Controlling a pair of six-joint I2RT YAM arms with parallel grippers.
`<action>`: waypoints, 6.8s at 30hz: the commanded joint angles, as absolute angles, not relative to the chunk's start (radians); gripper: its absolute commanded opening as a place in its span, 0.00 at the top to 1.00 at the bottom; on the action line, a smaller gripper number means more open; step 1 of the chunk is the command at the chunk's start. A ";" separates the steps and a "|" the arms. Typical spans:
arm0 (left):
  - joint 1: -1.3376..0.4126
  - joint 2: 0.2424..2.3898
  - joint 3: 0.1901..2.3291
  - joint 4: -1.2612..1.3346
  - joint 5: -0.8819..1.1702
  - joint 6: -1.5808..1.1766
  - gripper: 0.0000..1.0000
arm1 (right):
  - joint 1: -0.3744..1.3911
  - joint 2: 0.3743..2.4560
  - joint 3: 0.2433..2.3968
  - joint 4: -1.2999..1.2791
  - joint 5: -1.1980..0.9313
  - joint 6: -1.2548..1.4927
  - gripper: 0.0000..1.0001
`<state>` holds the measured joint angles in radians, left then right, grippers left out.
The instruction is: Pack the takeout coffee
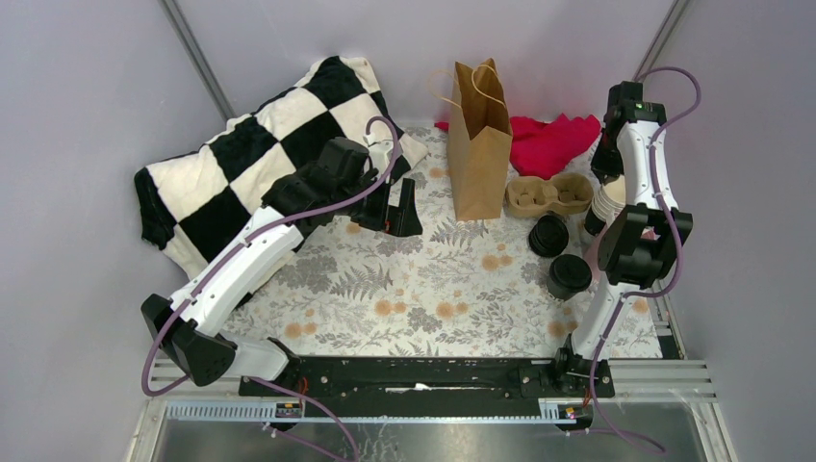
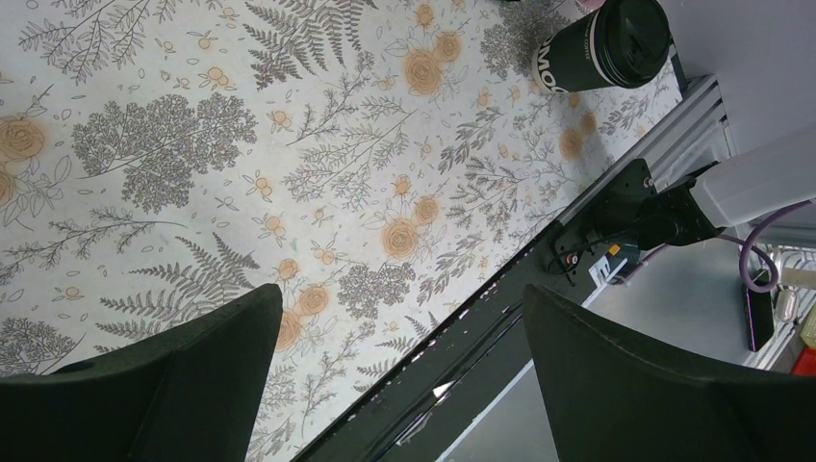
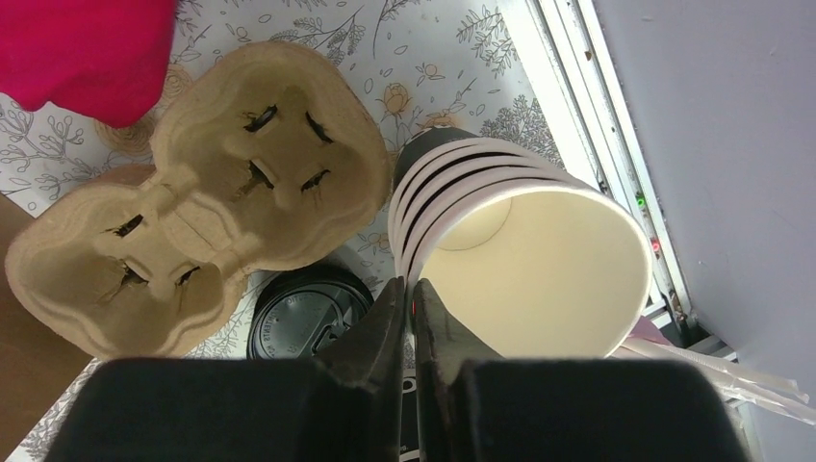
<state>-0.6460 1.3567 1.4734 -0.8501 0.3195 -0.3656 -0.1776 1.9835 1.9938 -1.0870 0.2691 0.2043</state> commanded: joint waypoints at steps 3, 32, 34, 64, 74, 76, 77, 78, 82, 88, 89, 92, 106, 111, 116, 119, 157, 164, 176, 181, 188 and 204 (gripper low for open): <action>-0.641 1.335 1.526 -0.835 0.312 -0.353 0.01 | -0.176 1.904 2.003 -1.105 0.312 0.201 0.94; -0.641 1.364 1.554 -0.861 0.291 -0.367 0.01 | -0.076 1.819 2.178 -1.235 0.531 0.229 1.00; -0.639 1.360 1.550 -0.859 0.298 -0.377 0.01 | -0.073 1.804 2.191 -1.249 0.524 0.234 1.00; -0.596 0.977 1.336 -0.805 0.299 -0.686 0.01 | 1.007 1.536 1.408 -0.972 0.366 0.492 1.00; -0.595 0.886 1.305 -0.809 0.309 -0.767 0.01 | 1.072 1.554 1.262 -0.962 0.462 0.579 1.00; -0.595 0.882 1.309 -0.820 0.309 -0.767 0.01 | 1.076 1.542 1.231 -0.942 0.456 0.585 0.99; -0.595 0.882 1.311 -0.826 0.311 -0.766 0.01 | 1.078 1.531 1.216 -0.929 0.443 0.589 0.96; -0.595 0.880 1.311 -0.831 0.311 -0.763 0.01 | 1.078 1.518 1.204 -0.916 0.434 0.592 0.91; -0.595 0.885 1.313 -0.842 0.313 -0.755 0.01 | 1.078 1.472 1.230 -0.957 0.456 0.617 0.66; -0.596 0.918 1.314 -0.841 0.334 -0.736 0.01 | 1.075 1.423 1.513 -1.162 0.570 0.640 0.38; -0.595 0.924 1.315 -0.841 0.336 -0.734 0.01 | 1.060 1.408 1.533 -1.177 0.600 0.627 0.36; -0.596 0.937 1.302 -0.827 0.357 -0.746 0.01 | 0.877 1.366 1.487 -1.132 0.561 0.536 0.36; -0.597 1.066 1.326 -0.777 0.447 -0.756 0.01 | 0.154 1.525 1.310 -0.782 0.124 0.331 0.47; -0.596 1.185 1.469 -0.887 0.405 -0.633 0.01 | 0.059 1.645 1.332 -0.727 0.030 0.321 0.53; -0.595 1.250 1.528 -0.908 0.398 -0.590 0.01 | 0.032 1.736 1.367 -0.708 0.019 0.298 0.59; -0.596 1.271 1.553 -0.929 0.389 -0.566 0.01 | 0.026 1.770 1.380 -0.707 0.021 0.296 0.63; -0.596 1.271 1.544 -0.859 0.431 -0.664 0.01 | 0.023 1.465 1.452 -0.849 -0.157 0.233 1.00; -0.596 1.216 1.374 -0.521 0.578 -0.936 0.01 | 0.050 1.234 1.260 -0.535 -0.776 0.705 1.00; -0.810 1.204 1.305 -0.330 0.354 -0.981 0.01 | 0.306 1.100 1.112 -0.041 -0.874 1.316 1.00; -0.847 1.181 1.267 -0.309 0.313 -0.996 0.01 | 0.322 1.104 1.090 0.055 -0.933 1.387 1.00; -0.847 1.142 1.224 -0.268 0.308 -1.032 0.01 | 0.322 1.106 1.080 0.083 -1.010 1.414 1.00; -0.839 1.122 1.224 -0.256 0.328 -1.059 0.01 | 0.327 1.074 1.006 0.271 -1.052 1.562 1.00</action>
<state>-0.8433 1.1049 1.1934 -0.2920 0.3103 -1.0595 0.3153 1.1011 0.9985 0.1749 -1.0157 1.5173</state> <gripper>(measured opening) 0.989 0.010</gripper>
